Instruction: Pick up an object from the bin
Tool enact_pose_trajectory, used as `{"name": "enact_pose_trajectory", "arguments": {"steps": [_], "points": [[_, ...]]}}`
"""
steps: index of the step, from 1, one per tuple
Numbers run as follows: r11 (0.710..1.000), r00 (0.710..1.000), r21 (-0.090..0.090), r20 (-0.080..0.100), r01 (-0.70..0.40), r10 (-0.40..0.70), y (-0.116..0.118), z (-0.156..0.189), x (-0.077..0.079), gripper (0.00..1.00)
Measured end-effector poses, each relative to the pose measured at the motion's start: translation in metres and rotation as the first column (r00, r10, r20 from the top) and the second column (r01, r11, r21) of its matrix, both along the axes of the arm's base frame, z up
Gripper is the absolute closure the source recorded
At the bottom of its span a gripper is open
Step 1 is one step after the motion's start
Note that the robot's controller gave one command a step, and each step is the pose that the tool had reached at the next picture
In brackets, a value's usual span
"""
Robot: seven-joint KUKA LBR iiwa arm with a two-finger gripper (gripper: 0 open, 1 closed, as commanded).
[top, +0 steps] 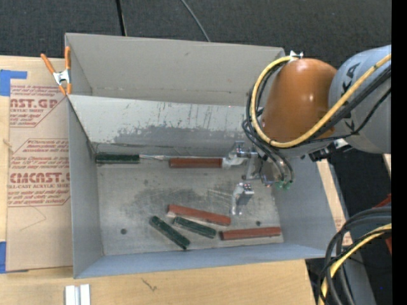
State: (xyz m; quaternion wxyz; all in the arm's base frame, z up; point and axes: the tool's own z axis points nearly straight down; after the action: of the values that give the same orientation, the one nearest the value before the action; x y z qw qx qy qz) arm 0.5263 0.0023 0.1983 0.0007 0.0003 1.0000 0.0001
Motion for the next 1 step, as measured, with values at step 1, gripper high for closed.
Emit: {"name": "enact_pose_trajectory", "arguments": {"steps": [1], "points": [[1.000,1.000,0.000,0.000,0.000,0.000,0.0000,0.0000,0.0000,0.00]]}}
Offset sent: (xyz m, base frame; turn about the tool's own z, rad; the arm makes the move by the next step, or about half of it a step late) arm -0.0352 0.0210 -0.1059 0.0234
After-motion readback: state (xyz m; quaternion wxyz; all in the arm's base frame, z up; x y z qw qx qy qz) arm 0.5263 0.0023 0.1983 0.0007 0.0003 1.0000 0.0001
